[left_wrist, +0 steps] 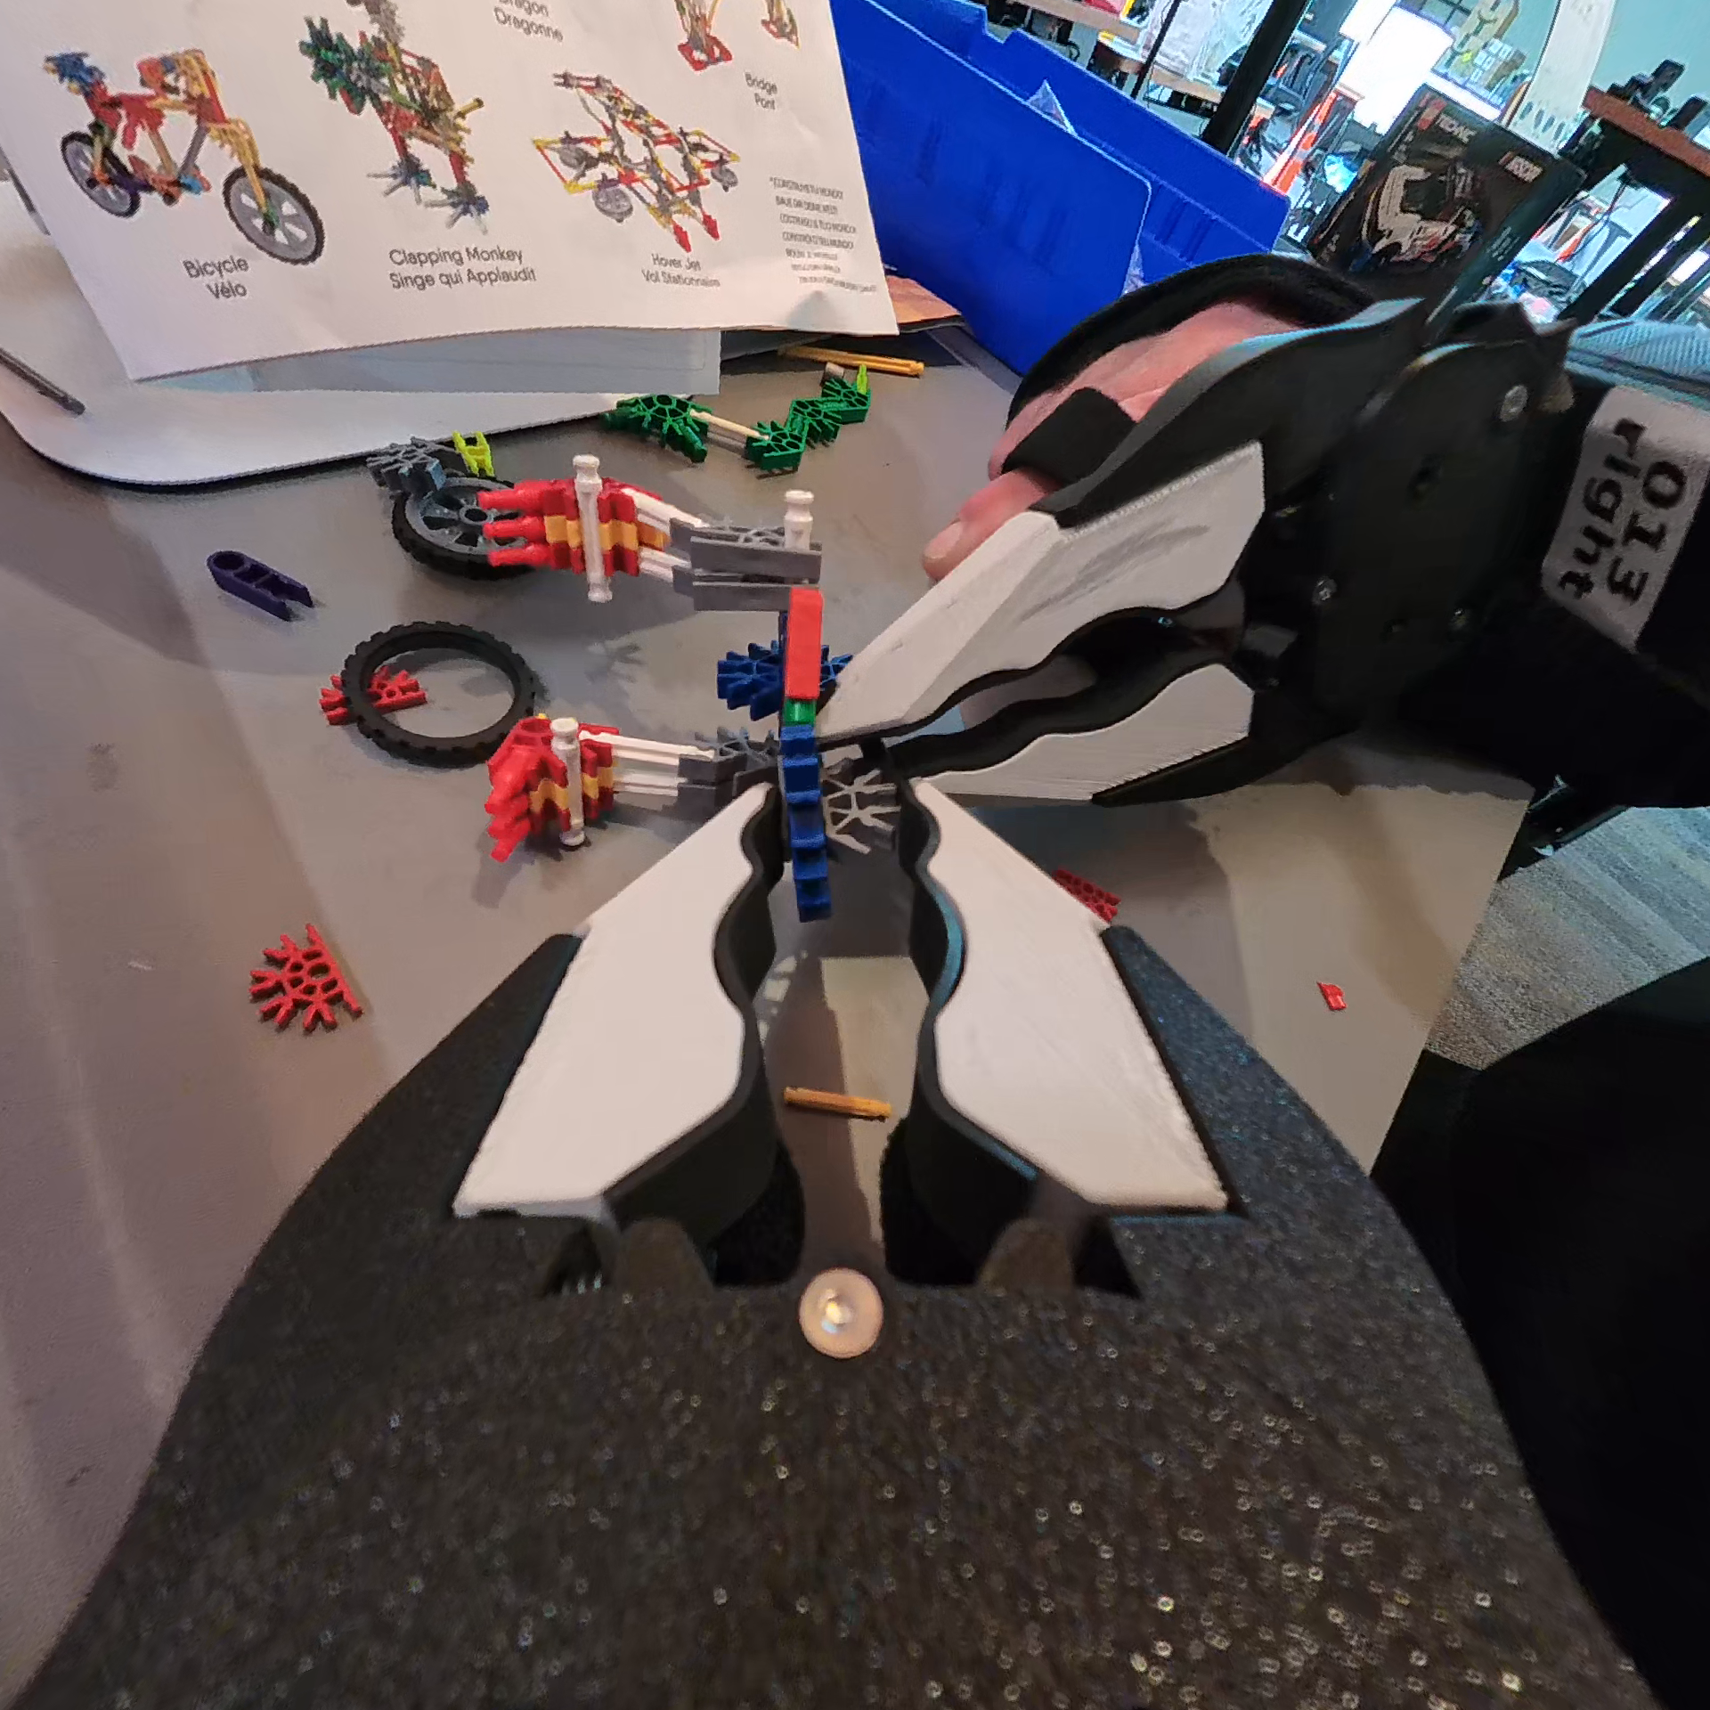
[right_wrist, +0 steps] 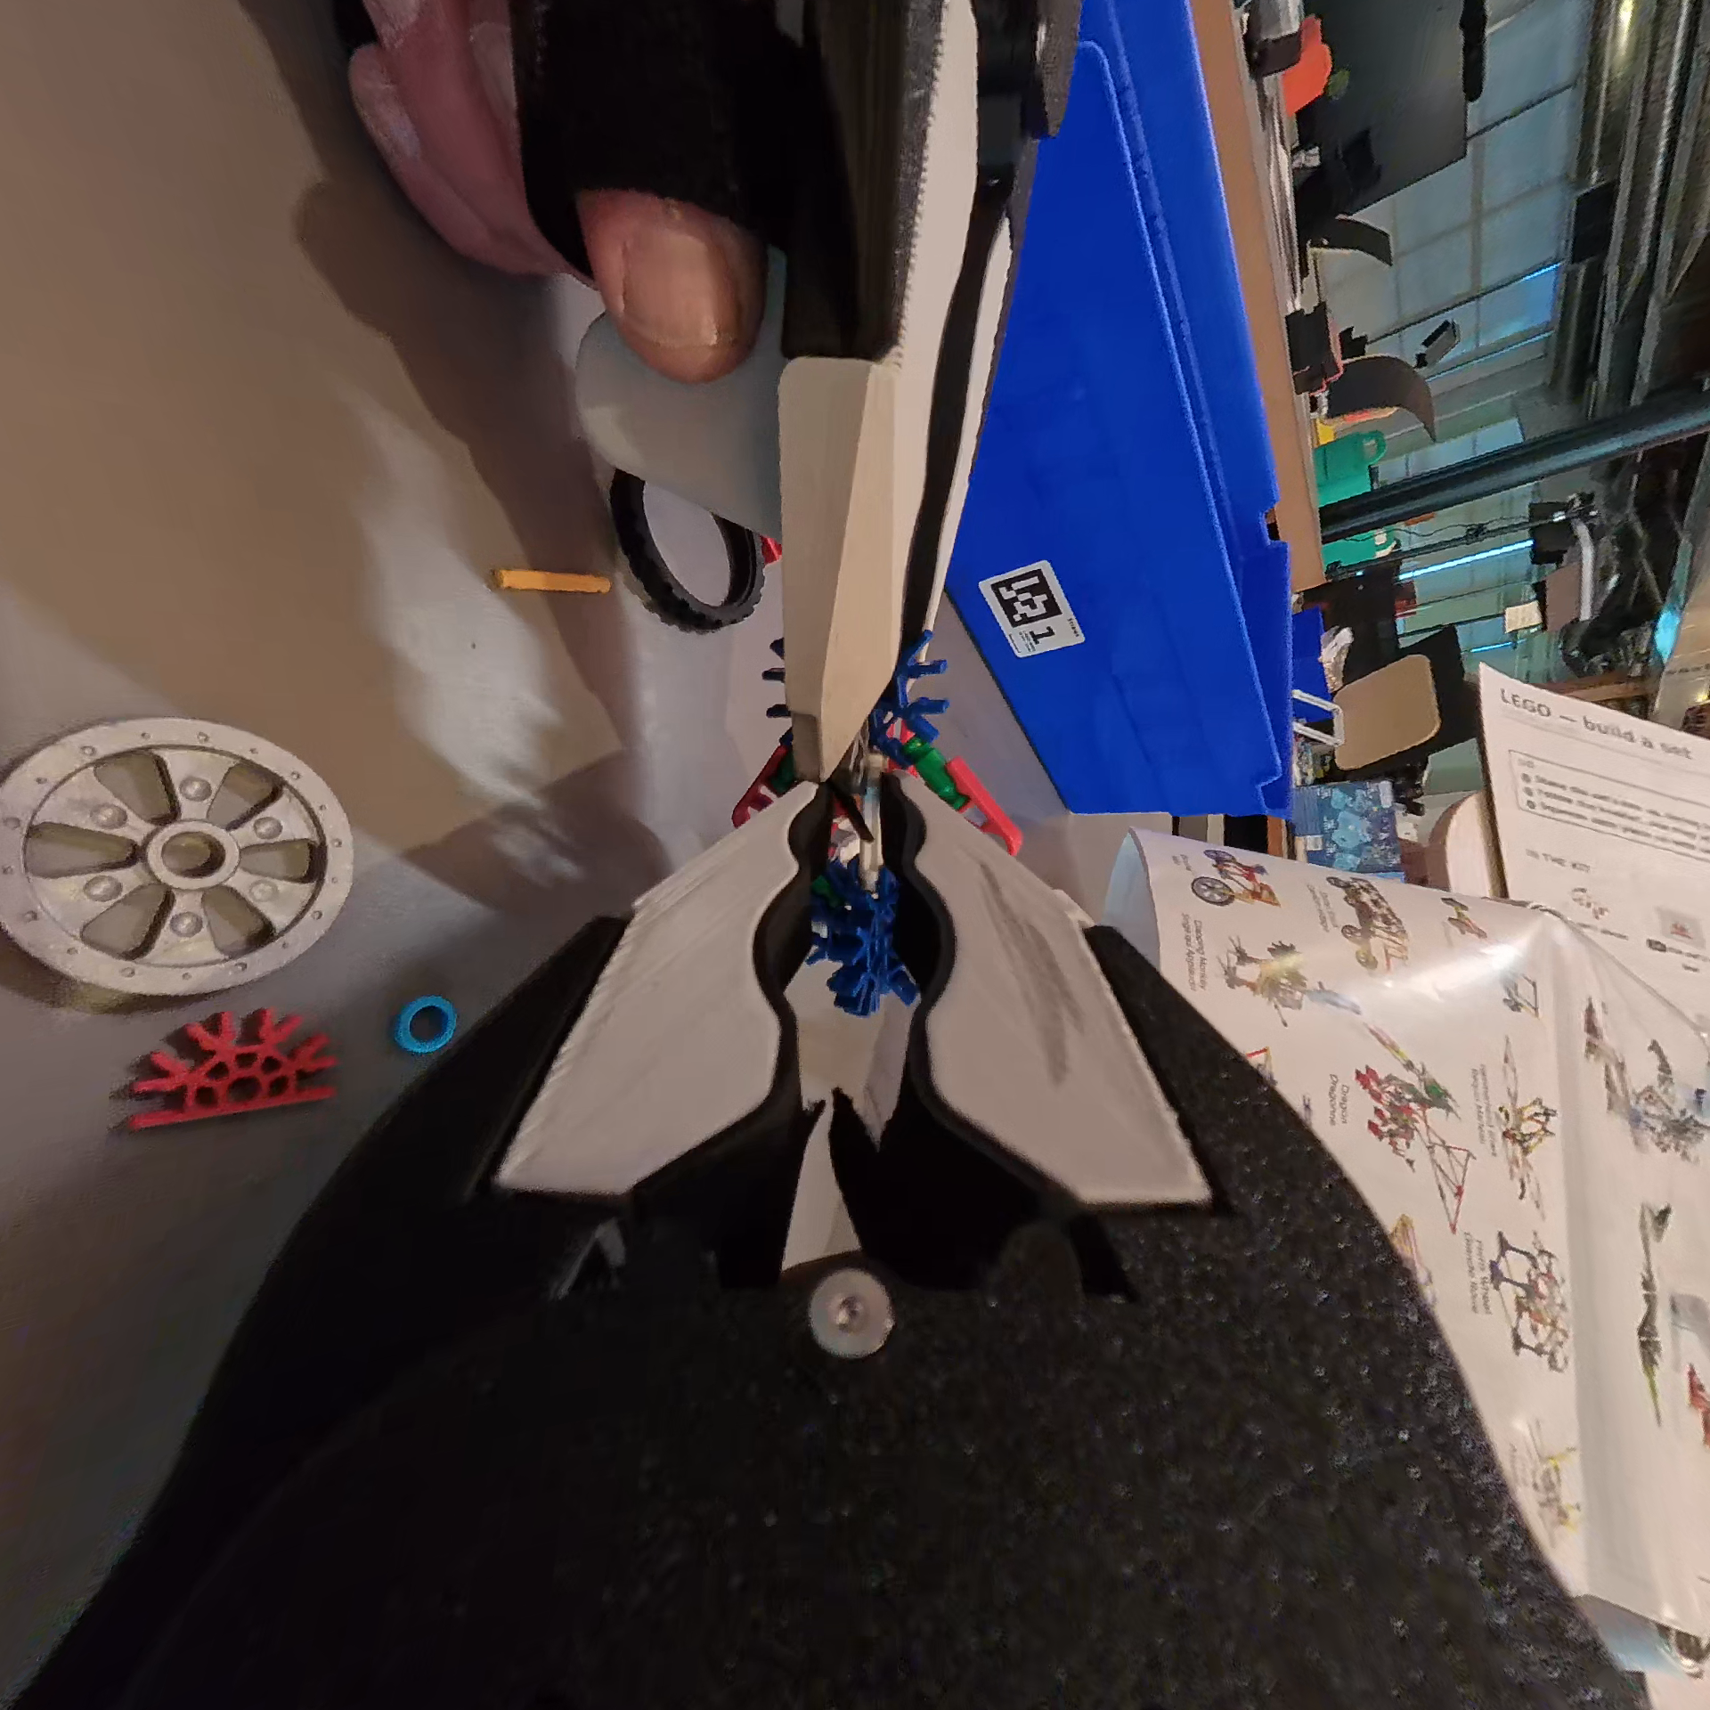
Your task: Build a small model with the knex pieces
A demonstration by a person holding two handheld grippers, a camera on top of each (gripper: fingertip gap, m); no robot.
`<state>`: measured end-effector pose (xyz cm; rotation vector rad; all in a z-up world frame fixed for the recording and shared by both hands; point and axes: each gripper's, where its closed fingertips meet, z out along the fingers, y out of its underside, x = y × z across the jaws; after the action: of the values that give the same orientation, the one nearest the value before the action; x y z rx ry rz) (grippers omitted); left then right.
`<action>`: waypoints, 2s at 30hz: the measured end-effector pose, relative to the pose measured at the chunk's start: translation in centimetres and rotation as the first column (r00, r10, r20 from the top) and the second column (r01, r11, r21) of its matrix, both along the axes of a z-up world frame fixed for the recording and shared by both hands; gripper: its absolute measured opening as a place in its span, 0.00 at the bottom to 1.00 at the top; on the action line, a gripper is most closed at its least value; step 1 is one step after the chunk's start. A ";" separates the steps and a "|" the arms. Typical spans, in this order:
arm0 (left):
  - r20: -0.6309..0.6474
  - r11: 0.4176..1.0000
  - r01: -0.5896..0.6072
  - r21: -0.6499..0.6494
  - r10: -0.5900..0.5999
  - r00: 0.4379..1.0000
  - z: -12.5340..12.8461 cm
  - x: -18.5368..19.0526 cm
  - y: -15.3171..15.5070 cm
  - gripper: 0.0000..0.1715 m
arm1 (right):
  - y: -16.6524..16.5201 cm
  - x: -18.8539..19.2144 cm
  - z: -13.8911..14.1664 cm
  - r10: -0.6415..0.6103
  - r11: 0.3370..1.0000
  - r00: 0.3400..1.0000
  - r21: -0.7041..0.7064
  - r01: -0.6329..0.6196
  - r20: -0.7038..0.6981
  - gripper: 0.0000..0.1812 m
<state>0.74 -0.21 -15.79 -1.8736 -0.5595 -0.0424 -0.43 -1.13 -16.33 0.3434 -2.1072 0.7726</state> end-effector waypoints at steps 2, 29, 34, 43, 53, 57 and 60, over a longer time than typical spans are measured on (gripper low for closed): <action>-0.005 1.000 0.001 0.003 -0.001 1.000 0.1 0.0 0.1 0.11 | 0.0 0.1 -0.1 0.007 1.000 1.000 0.020 -0.007 -0.001 0.02; -0.203 0.959 0.167 -0.230 -0.215 0.955 0.6 1.1 2.8 0.12 | 4.0 0.7 1.9 0.116 0.981 0.902 -0.189 -0.039 0.417 0.03; -0.193 0.958 0.170 -0.233 -0.217 0.957 0.6 1.2 2.8 0.12 | 4.1 1.0 1.9 0.132 0.982 0.906 -0.180 -0.063 0.402 0.03; -0.159 0.944 0.264 -0.199 -0.297 0.942 1.2 2.0 3.0 0.12 | 4.3 2.1 2.6 0.218 0.963 0.874 -0.239 -0.121 0.433 0.02; -0.070 0.939 0.321 -0.123 -0.331 0.941 0.9 2.9 3.4 0.12 | 4.8 3.0 2.2 0.261 0.957 0.852 -0.237 -0.167 0.454 0.02; -0.055 0.940 0.320 -0.122 -0.328 0.943 0.8 2.8 3.5 0.12 | 4.8 3.0 2.1 0.255 0.961 0.858 -0.218 -0.172 0.445 0.02; -0.034 0.936 0.336 -0.104 -0.341 0.939 0.9 3.0 3.5 0.12 | 4.8 3.3 2.1 0.262 0.959 0.851 -0.219 -0.178 0.455 0.02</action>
<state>3.78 3.27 -14.92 -2.0420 -0.1996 -0.1965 2.86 3.67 -14.25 0.3292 -2.4652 1.2754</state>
